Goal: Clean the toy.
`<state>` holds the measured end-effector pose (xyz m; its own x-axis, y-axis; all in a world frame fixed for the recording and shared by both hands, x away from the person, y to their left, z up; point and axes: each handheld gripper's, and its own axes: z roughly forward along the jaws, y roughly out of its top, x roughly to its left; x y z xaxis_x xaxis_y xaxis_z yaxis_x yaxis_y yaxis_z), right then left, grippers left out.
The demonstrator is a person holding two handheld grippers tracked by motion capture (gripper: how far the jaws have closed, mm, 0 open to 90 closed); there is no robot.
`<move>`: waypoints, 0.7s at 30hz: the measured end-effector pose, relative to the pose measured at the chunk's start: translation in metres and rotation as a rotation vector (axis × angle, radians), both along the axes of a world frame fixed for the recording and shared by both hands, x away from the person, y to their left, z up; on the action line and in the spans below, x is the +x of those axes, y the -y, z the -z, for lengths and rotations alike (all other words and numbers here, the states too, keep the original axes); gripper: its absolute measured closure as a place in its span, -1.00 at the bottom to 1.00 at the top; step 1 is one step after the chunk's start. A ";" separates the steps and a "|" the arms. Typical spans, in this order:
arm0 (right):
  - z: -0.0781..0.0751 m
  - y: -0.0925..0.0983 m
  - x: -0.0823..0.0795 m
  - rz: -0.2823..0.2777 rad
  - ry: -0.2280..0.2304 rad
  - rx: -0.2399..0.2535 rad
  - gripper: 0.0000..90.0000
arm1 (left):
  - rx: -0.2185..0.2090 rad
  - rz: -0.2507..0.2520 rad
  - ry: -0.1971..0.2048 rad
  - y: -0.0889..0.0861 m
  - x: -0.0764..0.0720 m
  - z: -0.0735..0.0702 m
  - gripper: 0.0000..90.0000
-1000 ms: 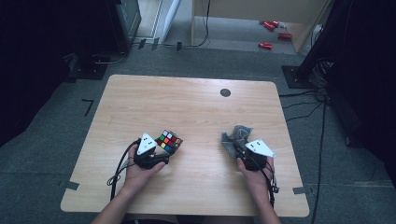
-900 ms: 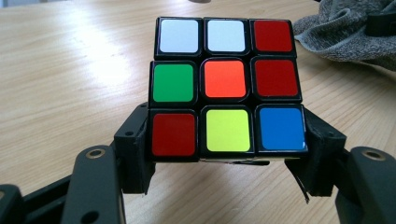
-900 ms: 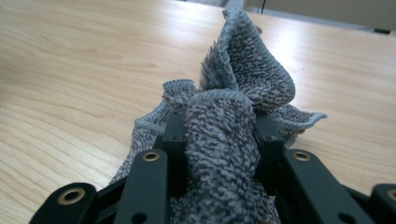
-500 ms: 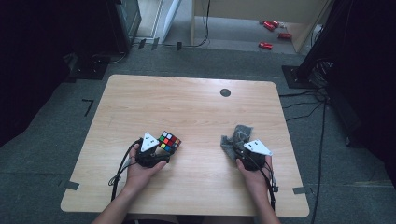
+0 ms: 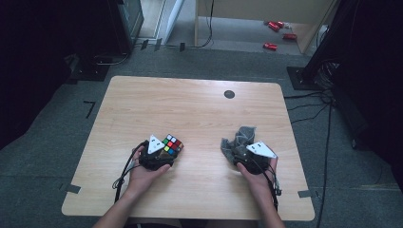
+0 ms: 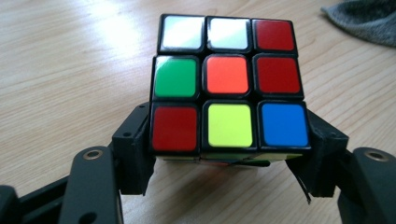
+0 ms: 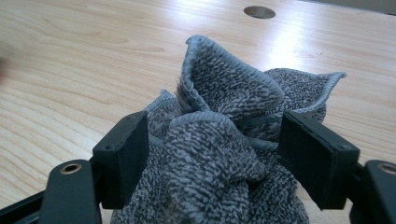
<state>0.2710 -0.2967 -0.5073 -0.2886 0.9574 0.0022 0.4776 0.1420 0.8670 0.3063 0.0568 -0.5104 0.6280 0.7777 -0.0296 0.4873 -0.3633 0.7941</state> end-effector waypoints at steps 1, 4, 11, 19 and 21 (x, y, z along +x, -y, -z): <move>0.000 0.000 0.000 0.001 0.001 0.002 -0.44 | 0.006 -0.003 -0.006 0.001 0.000 0.001 -0.28; -0.001 0.000 -0.001 -0.001 0.002 0.001 -0.43 | 0.014 0.000 -0.019 0.000 0.001 0.002 -0.30; -0.003 -0.001 -0.002 -0.012 0.006 -0.001 -0.42 | 0.017 -0.001 -0.070 0.000 0.004 0.006 -0.30; -0.006 -0.001 -0.003 -0.016 0.005 0.008 -0.43 | 0.001 -0.005 -0.085 0.000 0.005 0.006 -0.24; -0.009 0.000 -0.003 -0.016 0.008 0.014 -0.49 | -0.004 0.002 -0.090 0.000 0.004 0.005 -0.30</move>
